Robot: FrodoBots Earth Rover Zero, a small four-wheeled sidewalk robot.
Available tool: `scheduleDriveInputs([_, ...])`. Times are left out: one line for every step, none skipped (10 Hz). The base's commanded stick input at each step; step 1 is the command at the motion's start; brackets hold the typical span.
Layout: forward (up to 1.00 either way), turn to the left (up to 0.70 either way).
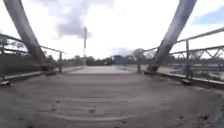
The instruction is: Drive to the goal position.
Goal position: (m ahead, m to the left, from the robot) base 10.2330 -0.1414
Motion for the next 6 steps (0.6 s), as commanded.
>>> scheduleDriveInputs([1.00, 0.00])
scheduleDriveInputs([1.00, 0.00])
scheduleDriveInputs([1.00, 0.00])
scheduleDriveInputs([1.00, 0.00])
scheduleDriveInputs([1.00, 0.00])
scheduleDriveInputs([1.00, 0.00])
